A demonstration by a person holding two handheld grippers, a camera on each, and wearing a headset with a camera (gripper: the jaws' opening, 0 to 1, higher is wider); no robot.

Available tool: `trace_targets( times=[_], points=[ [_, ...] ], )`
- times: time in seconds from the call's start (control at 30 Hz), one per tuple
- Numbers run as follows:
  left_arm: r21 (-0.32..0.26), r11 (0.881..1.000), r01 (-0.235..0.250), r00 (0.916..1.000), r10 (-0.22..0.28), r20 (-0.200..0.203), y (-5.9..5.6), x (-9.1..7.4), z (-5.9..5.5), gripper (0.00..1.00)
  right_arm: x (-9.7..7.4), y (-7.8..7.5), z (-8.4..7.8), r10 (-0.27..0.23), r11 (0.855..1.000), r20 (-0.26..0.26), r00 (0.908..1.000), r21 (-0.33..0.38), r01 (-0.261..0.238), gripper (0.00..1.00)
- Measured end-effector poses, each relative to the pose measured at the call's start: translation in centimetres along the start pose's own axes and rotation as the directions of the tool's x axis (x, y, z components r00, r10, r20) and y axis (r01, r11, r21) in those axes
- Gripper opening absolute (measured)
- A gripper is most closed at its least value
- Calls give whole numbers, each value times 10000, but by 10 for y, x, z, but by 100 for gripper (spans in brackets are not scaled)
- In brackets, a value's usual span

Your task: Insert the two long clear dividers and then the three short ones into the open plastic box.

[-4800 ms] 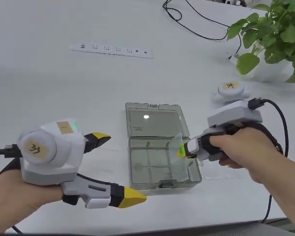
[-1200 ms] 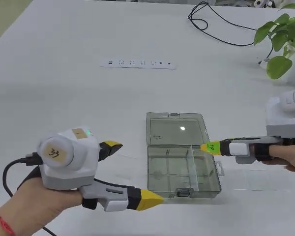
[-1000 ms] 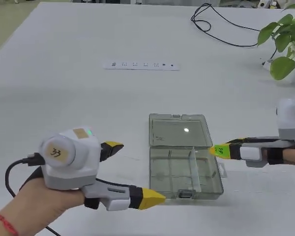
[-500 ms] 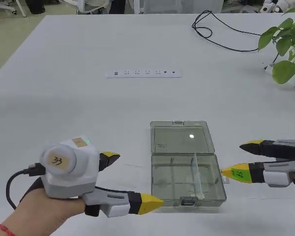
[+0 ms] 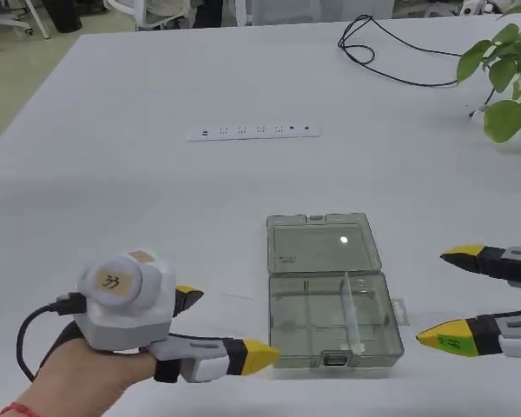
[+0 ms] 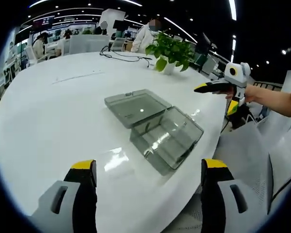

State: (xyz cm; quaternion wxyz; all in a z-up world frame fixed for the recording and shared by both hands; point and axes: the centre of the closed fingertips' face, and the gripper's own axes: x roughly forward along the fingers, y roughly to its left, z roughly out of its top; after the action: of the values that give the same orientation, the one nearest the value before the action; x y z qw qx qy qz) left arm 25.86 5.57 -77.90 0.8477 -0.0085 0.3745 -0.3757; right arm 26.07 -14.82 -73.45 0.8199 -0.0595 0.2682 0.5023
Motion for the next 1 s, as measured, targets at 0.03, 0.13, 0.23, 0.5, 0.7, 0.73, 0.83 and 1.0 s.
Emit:
trace_targets(
  times=[0.03, 0.13, 0.23, 0.5, 0.7, 0.73, 0.83, 1.0],
  points=[
    [-19, 10000, -44, 10000, 44, -61, 1, 0, -1, 90, -1, 0, -2, 32, 10000, -23, 10000, -66, -33, 85],
    [-194, 9991, -370, 9980, 359, -529, 6, 3, -10, 88, -3, -1, -7, 97, 9995, -75, 9999, -286, -99, 85],
    [-492, 9959, -764, 9914, 706, -1106, 11, 5, -21, 86, -7, -4, -12, 92, 9996, -61, 9999, -285, -93, 84],
    [-207, 9884, -1502, 9715, 1436, -1883, 21, 15, -33, 74, -13, -6, -25, 94, 9992, -163, 9998, -385, -100, 84],
    [-148, 9782, -2073, 9497, 1976, -2428, 30, 20, -44, 65, -15, -7, -23, 34, 9994, 128, 9999, -351, -30, 82],
    [-111, 9778, -2092, 9491, 2003, -2430, 31, 22, -45, 64, -15, -8, -23, 28, 9994, 151, 9999, -341, -23, 82],
    [112, 9737, -2275, 9372, 2220, -2691, 33, 24, -50, 62, -16, -8, -25, 14, 9996, 219, 9998, -266, -8, 82],
    [311, 9668, -2535, 9228, 2513, -2922, 37, 26, -55, 59, -19, -8, -26, -69, 9997, 311, 9995, -212, 76, 81]
  ],
)
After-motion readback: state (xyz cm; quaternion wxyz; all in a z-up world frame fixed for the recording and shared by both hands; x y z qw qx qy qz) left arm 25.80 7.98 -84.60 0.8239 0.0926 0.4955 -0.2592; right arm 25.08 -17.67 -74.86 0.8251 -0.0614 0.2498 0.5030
